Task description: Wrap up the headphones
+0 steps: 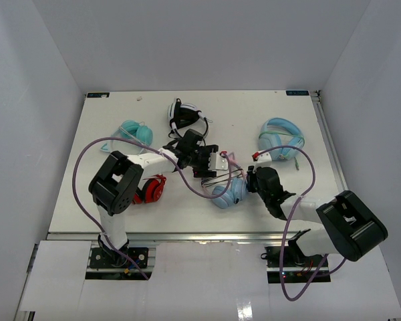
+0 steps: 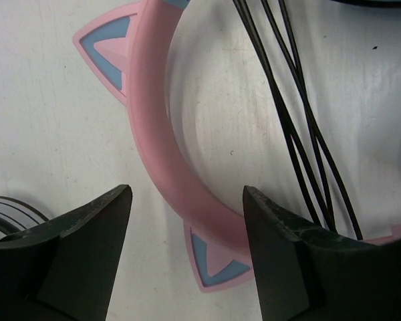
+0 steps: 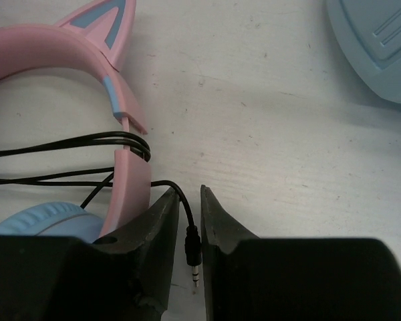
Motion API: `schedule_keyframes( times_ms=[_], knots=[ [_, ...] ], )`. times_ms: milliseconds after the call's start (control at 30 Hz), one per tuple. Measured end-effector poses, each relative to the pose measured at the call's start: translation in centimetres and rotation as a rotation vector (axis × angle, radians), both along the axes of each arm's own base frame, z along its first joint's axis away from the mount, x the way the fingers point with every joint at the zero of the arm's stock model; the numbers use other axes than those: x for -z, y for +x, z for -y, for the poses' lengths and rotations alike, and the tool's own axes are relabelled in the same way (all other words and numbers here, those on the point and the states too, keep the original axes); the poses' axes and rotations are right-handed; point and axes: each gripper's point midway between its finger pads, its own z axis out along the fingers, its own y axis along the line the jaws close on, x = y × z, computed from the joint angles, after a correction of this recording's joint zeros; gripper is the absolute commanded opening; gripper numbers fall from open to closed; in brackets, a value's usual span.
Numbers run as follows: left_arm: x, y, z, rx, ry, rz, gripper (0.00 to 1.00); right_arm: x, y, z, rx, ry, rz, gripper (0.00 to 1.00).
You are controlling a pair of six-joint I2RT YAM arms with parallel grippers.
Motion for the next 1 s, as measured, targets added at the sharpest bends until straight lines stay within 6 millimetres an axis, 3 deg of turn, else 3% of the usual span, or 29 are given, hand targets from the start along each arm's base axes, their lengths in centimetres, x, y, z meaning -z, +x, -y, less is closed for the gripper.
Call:
schedule_keyframes(
  times_ms=[200,633,800,1000],
  knots=[
    [-1.8,0.0,0.2,0.004,-0.034,0.029,0.84,0.1,1.5,0.9,0.041,-0.002,0.000,0.42],
    [-3.8,-0.5,0.8,0.028,-0.086,0.035,0.84,-0.8,3.5,0.2,0.043,0.007,0.023,0.44],
    [-5.8,-0.6,1.1,0.020,-0.136,0.050,0.98,-1.4,4.4,-0.1,0.046,0.012,0.030,0.45],
    [-7.8,-0.5,1.4,-0.019,-0.194,0.041,0.98,-2.0,4.0,0.3,0.067,0.012,0.004,0.49]
  ],
)
